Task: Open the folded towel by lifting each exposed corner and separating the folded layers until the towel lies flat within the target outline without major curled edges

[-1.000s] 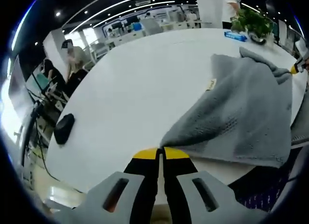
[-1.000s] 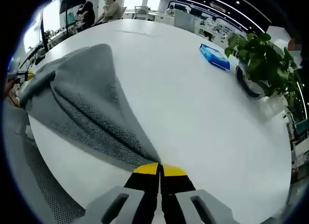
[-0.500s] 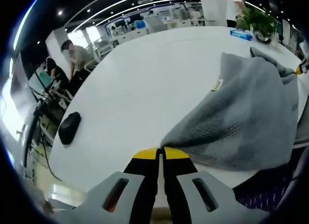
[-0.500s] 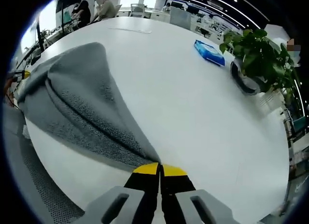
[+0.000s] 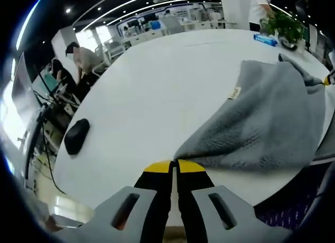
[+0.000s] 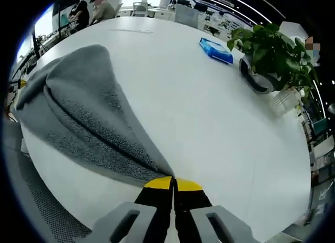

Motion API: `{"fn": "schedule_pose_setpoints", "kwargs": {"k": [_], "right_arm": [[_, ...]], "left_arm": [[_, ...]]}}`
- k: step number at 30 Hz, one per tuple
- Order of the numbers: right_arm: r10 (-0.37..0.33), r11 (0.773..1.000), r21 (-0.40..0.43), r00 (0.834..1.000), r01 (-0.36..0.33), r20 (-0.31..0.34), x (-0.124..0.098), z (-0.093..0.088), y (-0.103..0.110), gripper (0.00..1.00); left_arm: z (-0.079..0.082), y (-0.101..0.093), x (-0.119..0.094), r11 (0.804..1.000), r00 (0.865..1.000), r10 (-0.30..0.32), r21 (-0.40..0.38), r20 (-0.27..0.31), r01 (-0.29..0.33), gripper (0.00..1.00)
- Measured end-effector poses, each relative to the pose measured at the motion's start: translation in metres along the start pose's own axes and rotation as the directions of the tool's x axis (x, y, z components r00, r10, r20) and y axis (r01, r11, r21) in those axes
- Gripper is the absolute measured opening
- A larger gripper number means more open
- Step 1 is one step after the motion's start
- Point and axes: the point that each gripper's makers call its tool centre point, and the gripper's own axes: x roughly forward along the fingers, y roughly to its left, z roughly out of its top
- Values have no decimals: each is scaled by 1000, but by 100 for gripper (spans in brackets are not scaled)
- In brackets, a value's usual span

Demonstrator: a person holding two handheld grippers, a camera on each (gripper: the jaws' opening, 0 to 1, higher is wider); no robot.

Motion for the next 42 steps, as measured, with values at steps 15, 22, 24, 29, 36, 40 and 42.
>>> {"fn": "schedule_pose_setpoints", "kwargs": {"k": [15,22,24,29,36,40,42], "right_arm": [[-34,999,41,999,35,-8,1,-7,-12,0],[-37,998,56,998,39,-42,-1,-17,-13,0],[-38,998,55,998,41,-53,-1,-19,-12,0],[-36,998,56,996,40,-85,-3,-25,-11,0],[-23,997,66,990,33,-142,-7,-38,-4,0],[-15,997,69,986,26,-165,-9,-47,-2,0],[-6,996,83,986,20,-167,-11,-50,1,0]], "left_arm": [[-5,-1,-7,1000,1000,4,-11,-11,-4,1],[-10,1,-11,1000,1000,9,-18,-14,-9,1],[-11,1,-11,1000,1000,13,-19,-16,-13,1],[-12,2,-12,1000,999,22,-4,-28,-22,1],[-16,5,-14,999,998,32,-14,-52,-32,1],[-24,6,-20,1000,997,26,-12,-68,-27,1],[-29,9,-23,999,997,25,-25,-72,-27,1]]}}
